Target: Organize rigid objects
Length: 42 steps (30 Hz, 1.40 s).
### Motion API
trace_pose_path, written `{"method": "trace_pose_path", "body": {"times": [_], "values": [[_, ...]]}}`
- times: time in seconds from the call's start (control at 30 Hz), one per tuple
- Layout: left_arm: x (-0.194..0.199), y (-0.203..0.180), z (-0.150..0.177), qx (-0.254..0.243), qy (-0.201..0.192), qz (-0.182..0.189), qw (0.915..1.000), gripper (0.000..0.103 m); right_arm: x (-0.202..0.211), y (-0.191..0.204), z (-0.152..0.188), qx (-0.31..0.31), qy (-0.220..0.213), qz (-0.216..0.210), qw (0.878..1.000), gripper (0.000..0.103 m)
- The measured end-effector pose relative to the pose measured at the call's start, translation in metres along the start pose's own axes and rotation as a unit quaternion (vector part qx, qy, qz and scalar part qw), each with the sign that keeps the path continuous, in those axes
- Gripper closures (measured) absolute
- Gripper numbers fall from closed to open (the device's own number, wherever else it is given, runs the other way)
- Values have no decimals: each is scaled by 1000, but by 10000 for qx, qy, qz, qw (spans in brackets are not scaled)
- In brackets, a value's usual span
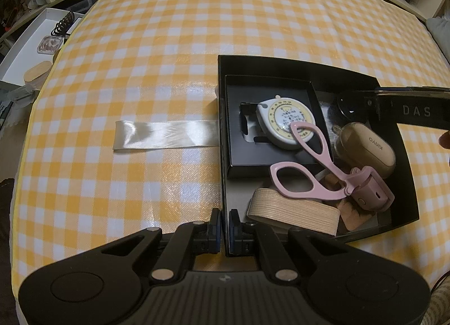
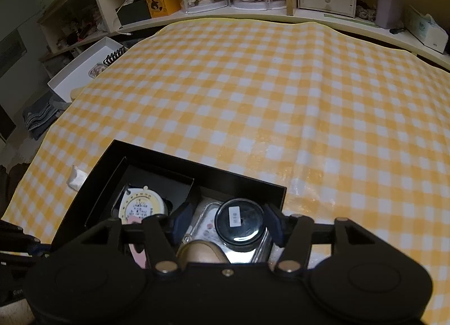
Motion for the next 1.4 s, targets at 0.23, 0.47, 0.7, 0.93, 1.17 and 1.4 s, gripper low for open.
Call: {"method": "trace_pose_path", "body": {"times": [0.23,0.47,0.7,0.93,1.17,1.4], "values": [[0,0,0,0,3,-2,10000,96,0,1,0,-8,20,-8,10000,45],[-1,1,-1,11,5,14,10000,96,17,6,0,-15,-59,-70,10000,17],[-1,2,-1,20,2,13,10000,96,61,9,2,37,-425,-111,9990,8],[18,1,3,77,-226,-7,9997,80,92,6,9,25,-696,5,9976,6],[82,-3,16,241,-1201,-81,9924,33,113,-2,22,31,-807,176,9966,6],[133,-14,34,439,-1978,-297,9788,20,139,-4,39,-9,-961,227,9951,4]]}}
Point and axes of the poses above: each gripper's, at about its wrist camera, not at the fingertips, and x roughly against the way its jaws point, y to its left, z to its underside, the point moved 3 cm from there along -x, roughly the way its jaws point, and after that the axes turned 9 degrees about -x, right-handed, at the moved point
